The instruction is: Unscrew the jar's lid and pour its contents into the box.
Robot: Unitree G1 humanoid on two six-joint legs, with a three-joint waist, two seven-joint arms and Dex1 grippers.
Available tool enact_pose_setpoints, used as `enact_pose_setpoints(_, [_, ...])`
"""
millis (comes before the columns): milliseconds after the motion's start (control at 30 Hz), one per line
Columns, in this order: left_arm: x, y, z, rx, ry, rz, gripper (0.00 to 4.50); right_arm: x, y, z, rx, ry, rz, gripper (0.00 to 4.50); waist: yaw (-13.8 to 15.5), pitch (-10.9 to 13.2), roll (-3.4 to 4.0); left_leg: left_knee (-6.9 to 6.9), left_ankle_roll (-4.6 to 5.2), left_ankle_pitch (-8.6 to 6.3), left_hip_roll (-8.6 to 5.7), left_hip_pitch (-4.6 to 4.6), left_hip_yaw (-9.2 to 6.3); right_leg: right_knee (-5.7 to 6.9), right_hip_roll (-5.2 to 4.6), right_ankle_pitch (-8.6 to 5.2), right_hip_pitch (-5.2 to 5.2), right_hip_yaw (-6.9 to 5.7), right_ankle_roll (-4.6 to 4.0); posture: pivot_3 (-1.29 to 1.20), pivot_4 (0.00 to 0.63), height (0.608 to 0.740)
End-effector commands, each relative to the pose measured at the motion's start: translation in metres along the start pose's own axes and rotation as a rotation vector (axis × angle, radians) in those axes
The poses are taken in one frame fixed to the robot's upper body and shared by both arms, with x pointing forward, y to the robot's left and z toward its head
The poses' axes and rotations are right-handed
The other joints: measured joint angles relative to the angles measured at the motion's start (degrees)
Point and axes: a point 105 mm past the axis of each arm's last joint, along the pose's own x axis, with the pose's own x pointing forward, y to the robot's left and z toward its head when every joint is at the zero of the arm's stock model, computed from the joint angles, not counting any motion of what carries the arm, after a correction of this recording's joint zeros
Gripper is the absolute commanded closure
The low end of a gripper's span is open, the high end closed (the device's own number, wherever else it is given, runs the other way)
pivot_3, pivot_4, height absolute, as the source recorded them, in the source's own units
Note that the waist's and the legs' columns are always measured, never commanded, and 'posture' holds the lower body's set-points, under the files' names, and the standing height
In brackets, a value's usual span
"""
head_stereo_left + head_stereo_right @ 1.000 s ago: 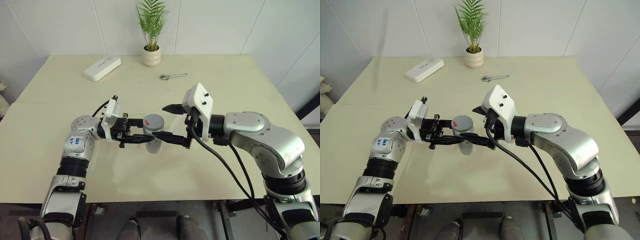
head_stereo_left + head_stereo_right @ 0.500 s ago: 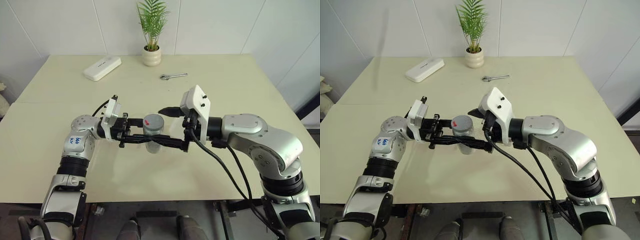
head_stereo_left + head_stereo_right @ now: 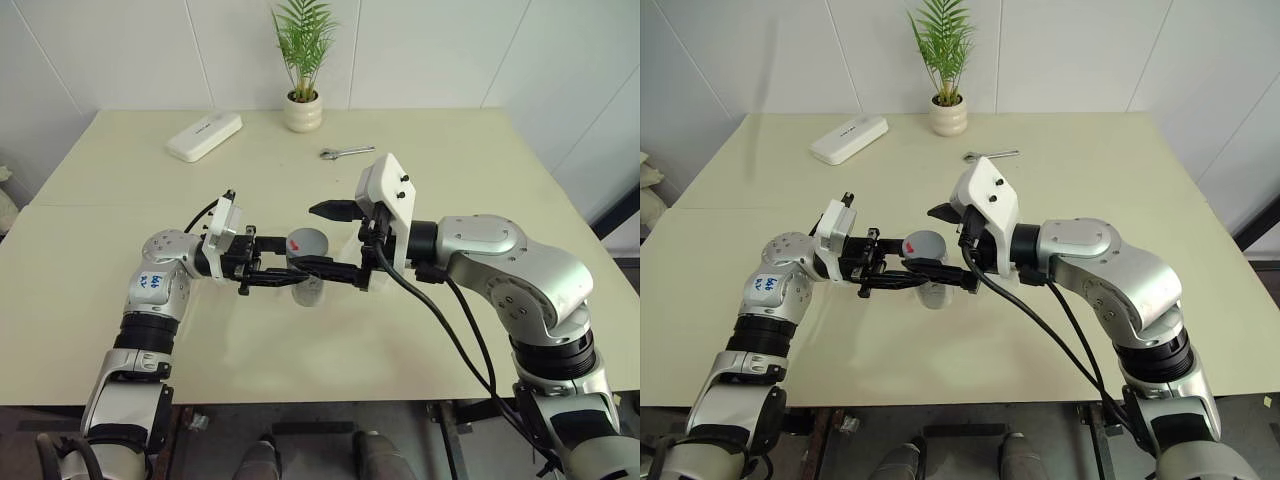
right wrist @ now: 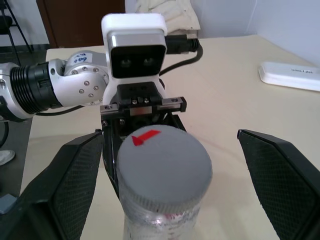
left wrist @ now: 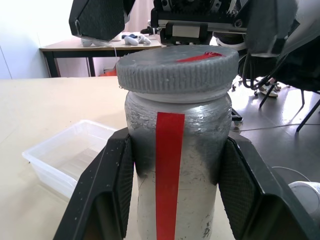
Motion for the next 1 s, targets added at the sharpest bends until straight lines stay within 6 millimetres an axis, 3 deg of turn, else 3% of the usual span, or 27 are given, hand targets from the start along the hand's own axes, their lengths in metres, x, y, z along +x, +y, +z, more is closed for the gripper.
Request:
enact_pose_setpoints(33, [0.0013,0.0013,0.0110,0.051,-0.015,-0.002,2.50,0.0022,0.0045,0.0086,-0.040,-0.024,0.027,0.03,0.0,0.0,0.00,0.00,0.00,0.00,0.00,0.00,0.00,0.00,0.00,0.00,0.00,0.00,0.00,0.00,0.150,0.740])
enact_pose_setpoints(667, [0.0007,0.0011,0.0111,0.055,-0.016,0.006,2.50,0.0043,-0.0008,0.0070,-0.034,-0.023,0.031,0.03,0.0,0.0,0.00,0.00,0.00,0.00,0.00,0.00,0.00,0.01,0.00,0.00,0.00,0.00,0.00,0.00,0.150,0.740])
enact_pose_setpoints(767, [0.0009,0.0015,0.0112,0.057,-0.016,0.007,2.50,0.0040,0.0004,0.0037,-0.023,-0.003,0.040,0.62,0.0,0.0,0.00,0.00,0.00,0.00,0.00,0.00,0.00,0.01,0.00,0.00,0.00,0.00,0.00,0.00,0.150,0.740])
enact_pose_setpoints(867, [0.0010,0.0018,0.0112,0.058,-0.016,0.008,2.50,0.0042,0.0000,0.0039,-0.026,-0.003,0.039,1.60,0.0,0.0,0.00,0.00,0.00,0.00,0.00,0.00,0.00,0.01,0.00,0.00,0.00,0.00,0.00,0.00,0.150,0.740])
enact_pose_setpoints(1000, [0.0008,0.0018,0.0109,0.057,-0.016,0.010,2.50,0.0036,-0.0006,0.0072,-0.036,-0.011,0.036,1.60,0.0,0.0,0.00,0.00,0.00,0.00,0.00,0.00,0.00,0.01,0.00,0.00,0.00,0.00,0.00,0.00,0.150,0.740])
